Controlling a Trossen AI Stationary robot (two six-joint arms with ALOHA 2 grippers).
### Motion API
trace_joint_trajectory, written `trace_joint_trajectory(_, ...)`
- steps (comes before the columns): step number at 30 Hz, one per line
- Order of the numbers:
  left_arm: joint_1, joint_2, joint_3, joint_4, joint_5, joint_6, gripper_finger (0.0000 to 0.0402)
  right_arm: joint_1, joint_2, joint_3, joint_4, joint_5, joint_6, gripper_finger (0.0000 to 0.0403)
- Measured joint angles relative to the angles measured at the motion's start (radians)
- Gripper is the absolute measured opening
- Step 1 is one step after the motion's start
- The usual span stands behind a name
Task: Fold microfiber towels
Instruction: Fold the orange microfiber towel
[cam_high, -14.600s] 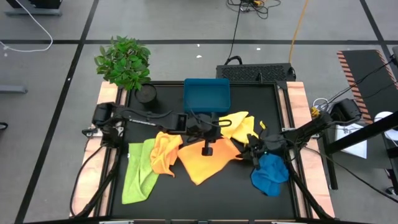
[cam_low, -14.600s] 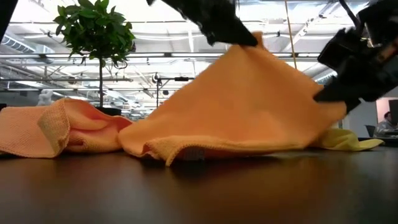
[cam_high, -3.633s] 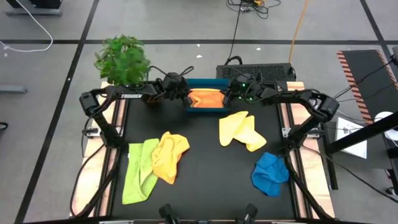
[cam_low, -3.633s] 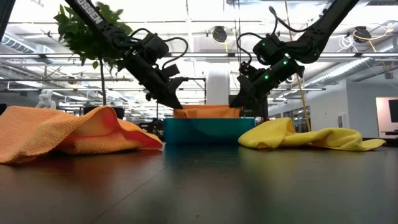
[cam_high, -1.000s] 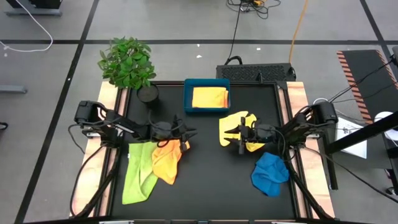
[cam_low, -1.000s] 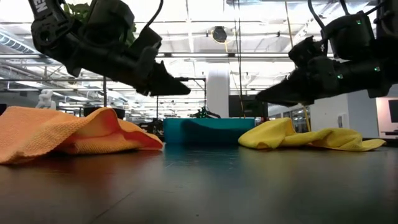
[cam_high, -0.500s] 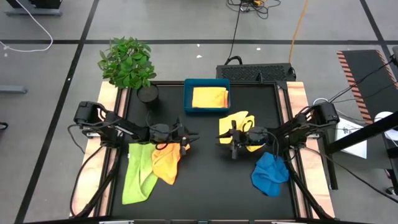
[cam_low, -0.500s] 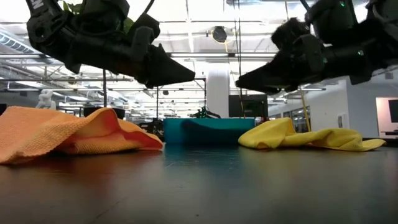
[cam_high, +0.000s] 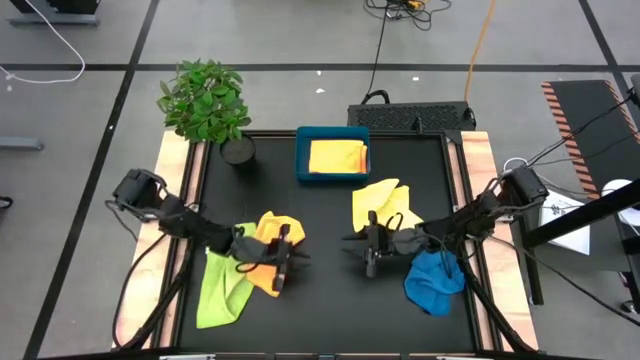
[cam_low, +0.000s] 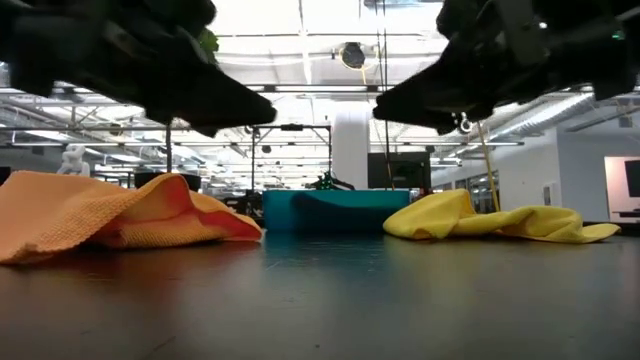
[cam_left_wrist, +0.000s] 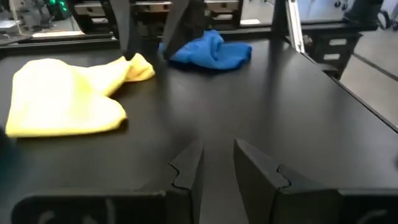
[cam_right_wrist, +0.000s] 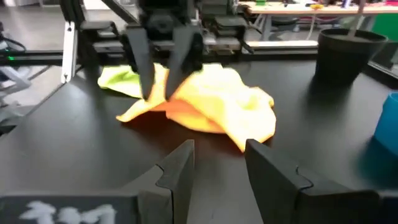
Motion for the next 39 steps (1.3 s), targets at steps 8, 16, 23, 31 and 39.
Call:
trace_joint_trajectory(8, -0.165, 0.000, 0.000, -0.023, -0.199, -0.009, 0.0090, 0.088, 0.141, 0.000, 0.045, 0.126, 0.126, 0.0134)
trace_joint_trajectory(16, -0.204, 0.000, 0.000, -0.027, -0.231, 0.007, 0.0090, 0.105, 0.261, 0.050, 0.132, 0.123, 0.154, 0.0134)
trace_joint_trajectory(23, -0.194, -0.125, 0.072, -0.324, -0.247, -0.128, 0.0090, 0.105, 0.277, 0.122, 0.066, 0.120, 0.116, 0.0134)
trace_joint_trajectory(31, -0.209, -0.187, 0.282, -1.049, -0.189, -0.355, 0.0100, 0.105, 0.277, 0.122, 0.074, 0.120, 0.114, 0.0134)
trace_joint_trajectory(39, -0.234, -0.092, 0.280, -1.073, -0.042, -0.405, 0.0199, 0.105, 0.277, 0.122, 0.098, 0.118, 0.116, 0.0134)
